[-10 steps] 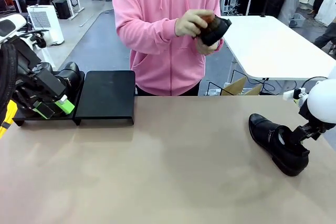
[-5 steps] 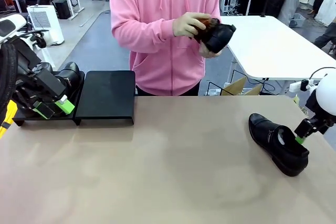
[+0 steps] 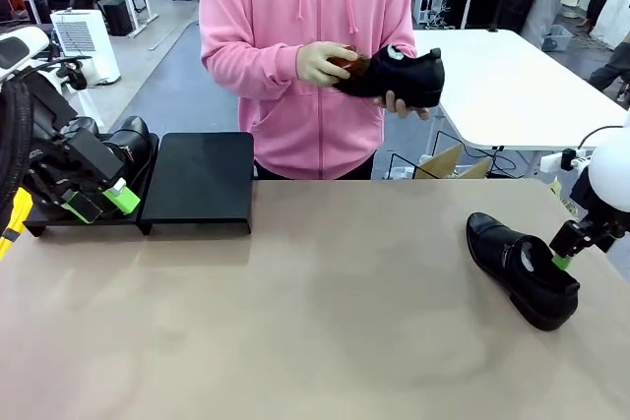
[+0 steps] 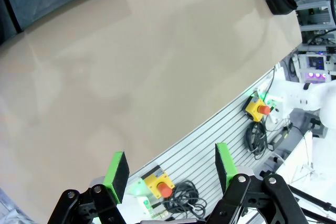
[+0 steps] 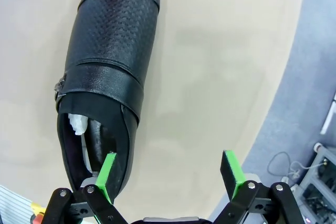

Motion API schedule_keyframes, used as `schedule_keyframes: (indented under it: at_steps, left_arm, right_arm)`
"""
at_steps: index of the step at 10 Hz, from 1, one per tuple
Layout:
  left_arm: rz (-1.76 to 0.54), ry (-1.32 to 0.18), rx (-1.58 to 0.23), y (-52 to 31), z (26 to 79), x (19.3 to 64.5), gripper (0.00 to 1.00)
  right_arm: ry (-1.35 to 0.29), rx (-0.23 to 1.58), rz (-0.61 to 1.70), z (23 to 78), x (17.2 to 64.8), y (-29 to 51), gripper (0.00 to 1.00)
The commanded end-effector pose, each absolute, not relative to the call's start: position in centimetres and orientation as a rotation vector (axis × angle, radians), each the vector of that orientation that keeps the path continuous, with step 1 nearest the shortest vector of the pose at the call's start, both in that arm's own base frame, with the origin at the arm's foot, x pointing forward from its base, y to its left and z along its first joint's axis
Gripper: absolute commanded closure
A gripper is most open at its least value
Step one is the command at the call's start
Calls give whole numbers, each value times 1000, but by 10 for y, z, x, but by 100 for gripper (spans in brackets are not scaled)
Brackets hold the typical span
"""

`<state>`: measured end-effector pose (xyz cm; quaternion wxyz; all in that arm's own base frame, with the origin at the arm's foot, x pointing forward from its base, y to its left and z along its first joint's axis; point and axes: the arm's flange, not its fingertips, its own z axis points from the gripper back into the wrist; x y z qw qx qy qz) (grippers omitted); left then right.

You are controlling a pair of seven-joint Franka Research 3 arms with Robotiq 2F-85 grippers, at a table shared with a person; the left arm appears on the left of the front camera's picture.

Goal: Organize the shoes by placing them on the stand.
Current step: Pick up one Shoe and place it in the middle of the table.

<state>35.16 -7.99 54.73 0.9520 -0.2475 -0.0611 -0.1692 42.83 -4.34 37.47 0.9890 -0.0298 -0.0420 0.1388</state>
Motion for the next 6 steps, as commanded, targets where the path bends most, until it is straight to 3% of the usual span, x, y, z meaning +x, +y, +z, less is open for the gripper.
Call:
schedule_keyframes:
  at_steps: [1, 6]
  left_arm:
    - [-359, -133, -531, -79, 546, 350, 15]
    - [-359, -133, -531, -79, 546, 350, 15]
  right_arm:
    - [-85, -86, 237, 386, 429, -45, 0]
    - [-55, -46, 215, 379, 436, -38, 0]
